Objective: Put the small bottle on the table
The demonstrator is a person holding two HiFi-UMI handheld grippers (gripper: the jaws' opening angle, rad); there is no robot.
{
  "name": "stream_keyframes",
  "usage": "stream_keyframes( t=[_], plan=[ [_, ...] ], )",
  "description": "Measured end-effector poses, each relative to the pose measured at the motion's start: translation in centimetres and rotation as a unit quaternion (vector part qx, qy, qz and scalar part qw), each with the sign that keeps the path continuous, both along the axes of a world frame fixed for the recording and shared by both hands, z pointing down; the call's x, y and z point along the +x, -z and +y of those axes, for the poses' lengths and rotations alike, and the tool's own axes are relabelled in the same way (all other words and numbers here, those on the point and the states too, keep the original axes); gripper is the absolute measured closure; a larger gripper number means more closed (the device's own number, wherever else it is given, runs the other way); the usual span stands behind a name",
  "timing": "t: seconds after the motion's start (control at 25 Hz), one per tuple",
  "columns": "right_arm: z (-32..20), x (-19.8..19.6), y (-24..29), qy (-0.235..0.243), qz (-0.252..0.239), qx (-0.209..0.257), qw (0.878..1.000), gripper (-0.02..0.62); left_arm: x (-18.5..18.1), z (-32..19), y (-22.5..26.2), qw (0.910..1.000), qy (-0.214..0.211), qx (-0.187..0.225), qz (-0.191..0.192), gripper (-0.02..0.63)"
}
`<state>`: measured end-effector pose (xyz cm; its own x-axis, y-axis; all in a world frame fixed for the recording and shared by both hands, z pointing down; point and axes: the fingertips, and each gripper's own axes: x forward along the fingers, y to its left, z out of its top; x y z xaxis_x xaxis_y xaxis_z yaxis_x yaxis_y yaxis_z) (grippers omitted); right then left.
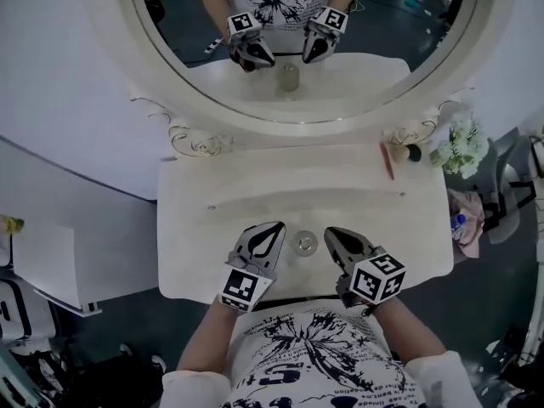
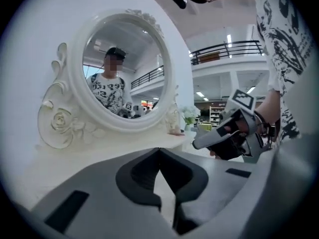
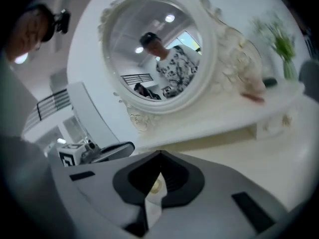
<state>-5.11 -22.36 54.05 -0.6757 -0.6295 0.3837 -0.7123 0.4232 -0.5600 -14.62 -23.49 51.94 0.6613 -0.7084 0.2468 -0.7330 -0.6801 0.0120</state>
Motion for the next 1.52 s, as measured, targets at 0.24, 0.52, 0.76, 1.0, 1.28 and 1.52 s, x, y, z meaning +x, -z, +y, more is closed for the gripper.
stream_keyframes(
  t=[0.24,0.52,0.76,1.0,1.28,1.52],
  plan=[
    [-1.2,-0.7,4.8,0.012,0.078,0.146,0.986,0.578,-2.1,-0.8,2.6,0.9989,0.048,-0.002,0.002,0.588],
    [-1.5,-0.7,9.0,0.01,0.162,0.3,0.94,0.578,-4.3,-1.2,6.2,0.9961,0.083,-0.014,0.026,0.587],
    [-1.4,-1.2,10.6,0.009,0.179,0.344,0.922,0.578,-4.4,-0.4,8.1,0.996,0.076,0.021,0.043,0.588],
    [-1.0,-1.4,10.3,0.005,0.173,0.325,0.93,0.578,-4.2,0.2,9.0,0.996,0.06,0.042,0.052,0.588],
    [-0.8,-1.5,10.3,0.002,0.164,0.316,0.934,0.578,-3.8,0.6,9.1,0.996,0.057,0.052,0.045,0.586],
    [-0.5,-1.4,10.0,-0.007,0.161,0.306,0.938,0.578,-3.4,1.1,8.9,0.9967,0.048,0.047,0.046,0.587]
  ],
)
